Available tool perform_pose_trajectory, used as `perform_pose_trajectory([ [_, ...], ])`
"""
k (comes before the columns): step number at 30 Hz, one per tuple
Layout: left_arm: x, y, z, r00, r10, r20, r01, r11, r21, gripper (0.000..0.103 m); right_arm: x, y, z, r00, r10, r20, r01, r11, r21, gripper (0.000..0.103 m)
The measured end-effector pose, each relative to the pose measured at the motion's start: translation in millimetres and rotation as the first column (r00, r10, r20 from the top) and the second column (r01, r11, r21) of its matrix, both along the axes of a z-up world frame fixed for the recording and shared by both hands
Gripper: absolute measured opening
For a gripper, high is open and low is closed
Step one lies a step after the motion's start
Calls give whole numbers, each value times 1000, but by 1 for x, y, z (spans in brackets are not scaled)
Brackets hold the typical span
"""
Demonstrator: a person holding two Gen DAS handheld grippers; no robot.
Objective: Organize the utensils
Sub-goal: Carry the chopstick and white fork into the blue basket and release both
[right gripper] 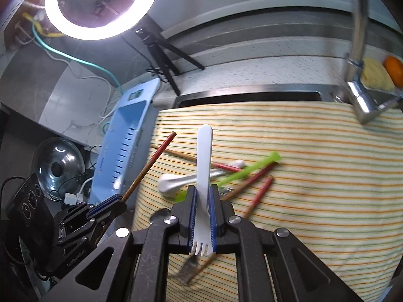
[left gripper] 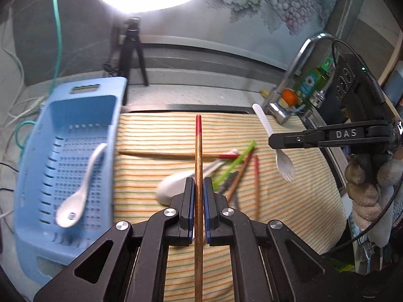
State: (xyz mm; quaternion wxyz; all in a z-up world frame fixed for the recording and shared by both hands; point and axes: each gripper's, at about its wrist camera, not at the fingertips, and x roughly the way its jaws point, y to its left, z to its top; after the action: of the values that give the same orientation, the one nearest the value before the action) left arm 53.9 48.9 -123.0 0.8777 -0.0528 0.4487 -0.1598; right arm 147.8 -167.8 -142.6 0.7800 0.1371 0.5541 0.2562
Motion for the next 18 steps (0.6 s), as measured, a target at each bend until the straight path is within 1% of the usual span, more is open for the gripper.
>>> perform_pose_trajectory([
  [7, 8, 66, 4, 995, 94, 18, -95, 995, 39, 5, 9, 75, 14, 997, 69, 34, -70, 997, 23, 9],
  [11, 13, 98, 1, 990, 137, 15, -138, 989, 48, 5, 16, 118, 15, 995, 96, 31, -98, 994, 45, 9],
  [18, 24, 134, -9, 984, 178, 1, -178, 982, 68, 5, 24, 180, 6, 991, 136, 17, -136, 990, 45, 9],
])
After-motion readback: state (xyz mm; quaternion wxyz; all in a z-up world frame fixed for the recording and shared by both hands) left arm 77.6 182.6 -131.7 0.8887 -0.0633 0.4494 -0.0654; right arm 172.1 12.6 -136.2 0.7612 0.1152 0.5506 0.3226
